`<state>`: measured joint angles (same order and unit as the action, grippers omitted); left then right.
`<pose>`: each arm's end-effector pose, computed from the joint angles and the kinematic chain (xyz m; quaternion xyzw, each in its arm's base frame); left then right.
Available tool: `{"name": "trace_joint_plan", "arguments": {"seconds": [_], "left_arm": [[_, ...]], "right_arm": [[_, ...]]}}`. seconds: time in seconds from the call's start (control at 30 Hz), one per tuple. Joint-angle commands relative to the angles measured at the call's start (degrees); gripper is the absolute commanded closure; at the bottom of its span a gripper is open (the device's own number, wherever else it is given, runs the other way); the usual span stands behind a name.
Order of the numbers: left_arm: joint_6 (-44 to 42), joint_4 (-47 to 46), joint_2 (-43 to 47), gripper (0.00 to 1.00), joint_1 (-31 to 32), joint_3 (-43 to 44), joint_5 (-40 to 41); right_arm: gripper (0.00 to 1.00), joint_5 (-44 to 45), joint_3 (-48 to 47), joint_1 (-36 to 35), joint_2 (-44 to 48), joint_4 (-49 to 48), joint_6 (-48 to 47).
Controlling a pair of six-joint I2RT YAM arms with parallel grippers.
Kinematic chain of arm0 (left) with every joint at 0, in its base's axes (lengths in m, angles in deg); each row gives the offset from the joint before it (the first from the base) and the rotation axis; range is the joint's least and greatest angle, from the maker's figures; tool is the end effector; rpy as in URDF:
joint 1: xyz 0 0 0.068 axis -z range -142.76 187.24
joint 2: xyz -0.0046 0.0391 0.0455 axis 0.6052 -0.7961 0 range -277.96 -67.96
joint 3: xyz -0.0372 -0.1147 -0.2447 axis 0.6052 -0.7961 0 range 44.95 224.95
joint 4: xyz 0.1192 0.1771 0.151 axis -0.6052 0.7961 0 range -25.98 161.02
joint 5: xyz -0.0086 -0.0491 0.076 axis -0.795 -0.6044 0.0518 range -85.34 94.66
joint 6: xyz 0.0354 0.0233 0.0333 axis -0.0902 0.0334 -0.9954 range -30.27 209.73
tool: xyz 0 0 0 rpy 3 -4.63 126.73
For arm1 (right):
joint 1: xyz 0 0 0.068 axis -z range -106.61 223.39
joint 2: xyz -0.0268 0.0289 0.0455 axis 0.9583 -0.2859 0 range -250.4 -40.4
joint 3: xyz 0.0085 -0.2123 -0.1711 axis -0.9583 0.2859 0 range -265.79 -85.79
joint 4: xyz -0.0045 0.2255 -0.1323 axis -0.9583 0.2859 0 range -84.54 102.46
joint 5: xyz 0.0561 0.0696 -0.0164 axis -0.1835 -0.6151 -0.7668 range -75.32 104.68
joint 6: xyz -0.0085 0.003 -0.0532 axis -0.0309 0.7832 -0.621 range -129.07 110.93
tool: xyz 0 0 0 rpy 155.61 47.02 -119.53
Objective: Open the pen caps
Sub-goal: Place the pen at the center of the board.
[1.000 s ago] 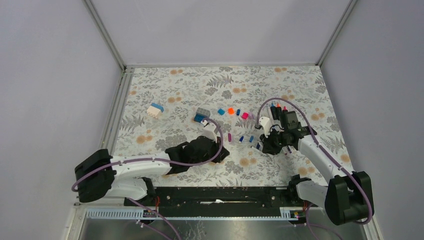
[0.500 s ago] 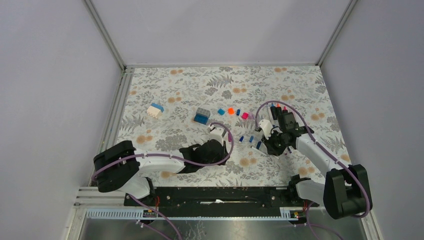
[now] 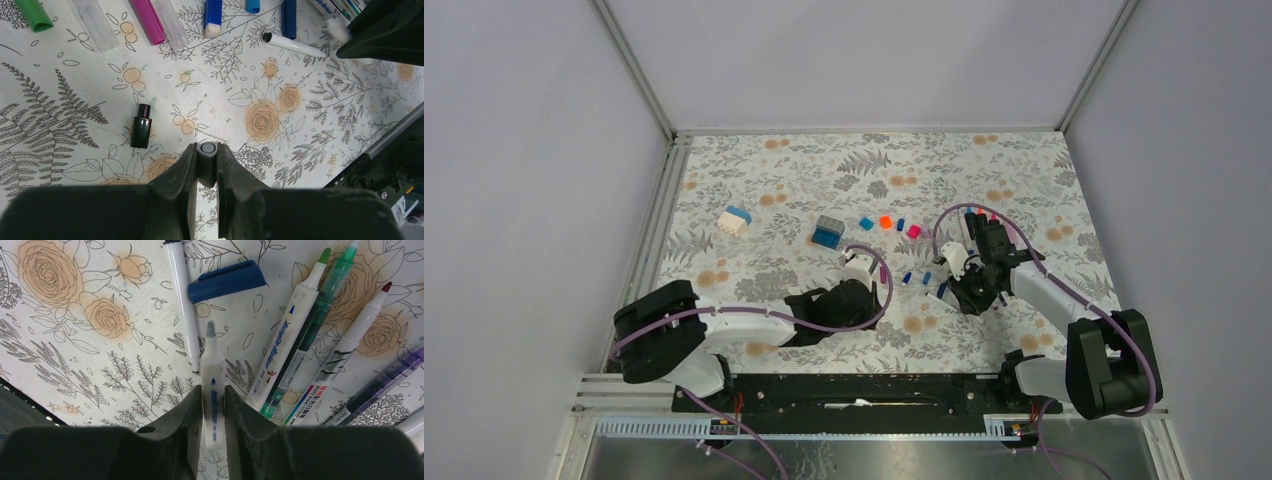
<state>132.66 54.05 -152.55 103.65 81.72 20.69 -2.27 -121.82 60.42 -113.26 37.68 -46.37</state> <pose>0.1249 -0.2613 0.1686 0.1210 0.8833 -0.2827 0.3539 0.2052 0.0579 0.1660 -0.4374 0.8691 0.1039 0.2063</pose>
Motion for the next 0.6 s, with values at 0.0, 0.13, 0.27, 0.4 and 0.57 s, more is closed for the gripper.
{"name": "trace_joint_plan", "arguments": {"seconds": [0.0, 0.13, 0.27, 0.4, 0.57], "left_arm": [[-0.49, -1.48, -0.56, 0.99, 0.46, 2.47, 1.72], [-0.53, -0.77, -1.09, 0.99, 0.47, 3.07, 1.29], [-0.64, -0.26, -1.59, 0.99, 0.63, 3.67, 1.06], [-1.01, 1.89, -2.87, 0.98, 0.97, 5.24, 1.36], [-0.03, 8.49, -7.01, 0.98, 1.43, 10.16, 3.66]], "right_arm": [[0.69, 0.87, -0.35, -0.23, -0.30, -0.44, 1.07], [0.63, 0.97, -0.30, -0.21, -0.01, -0.50, 1.33], [0.62, 0.67, -0.64, -0.21, 0.65, -0.15, 1.61], [0.58, -2.19, -1.52, 1.44, 3.49, 1.06, 1.55], [0.56, -7.59, -2.07, 5.34, 8.06, 2.56, 1.26]]}}
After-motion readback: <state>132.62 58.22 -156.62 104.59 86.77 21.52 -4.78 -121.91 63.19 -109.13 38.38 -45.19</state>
